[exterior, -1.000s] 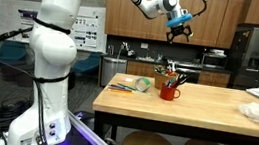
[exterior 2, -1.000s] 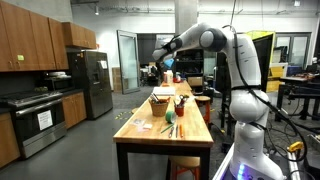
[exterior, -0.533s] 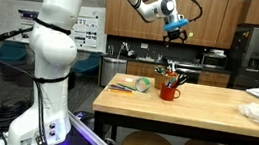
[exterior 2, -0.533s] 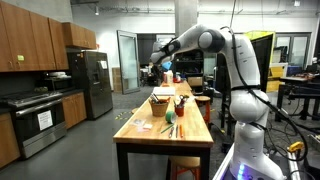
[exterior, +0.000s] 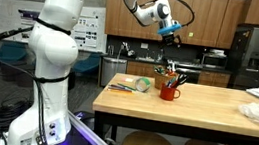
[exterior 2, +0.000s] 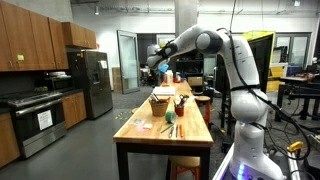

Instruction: Remove one marker from the basket

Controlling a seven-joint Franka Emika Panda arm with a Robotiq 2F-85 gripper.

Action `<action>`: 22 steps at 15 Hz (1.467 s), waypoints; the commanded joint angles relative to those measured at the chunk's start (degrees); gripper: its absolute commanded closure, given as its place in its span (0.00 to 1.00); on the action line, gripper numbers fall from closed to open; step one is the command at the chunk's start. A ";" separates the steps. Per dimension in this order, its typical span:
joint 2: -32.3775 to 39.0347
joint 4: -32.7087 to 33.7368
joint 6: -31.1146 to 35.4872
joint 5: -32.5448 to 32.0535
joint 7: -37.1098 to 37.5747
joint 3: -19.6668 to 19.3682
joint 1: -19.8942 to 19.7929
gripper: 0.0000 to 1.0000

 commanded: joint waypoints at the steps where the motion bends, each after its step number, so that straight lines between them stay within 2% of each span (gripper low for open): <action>1: 2.27 3.32 -4.66 -3.30 5.00 -0.03 1.57 0.00; 3: 3.28 4.28 -6.39 -3.46 5.74 0.34 2.02 0.00; 9: 7.17 8.04 -7.64 -1.07 1.25 1.94 1.32 0.00; 12: 9.87 11.64 -10.35 -0.46 -0.32 2.16 1.05 0.00; 18: 14.54 19.47 -16.61 1.44 -9.97 3.59 -0.55 0.00; 22: 17.35 24.81 -20.51 0.80 -13.24 3.34 -0.47 0.00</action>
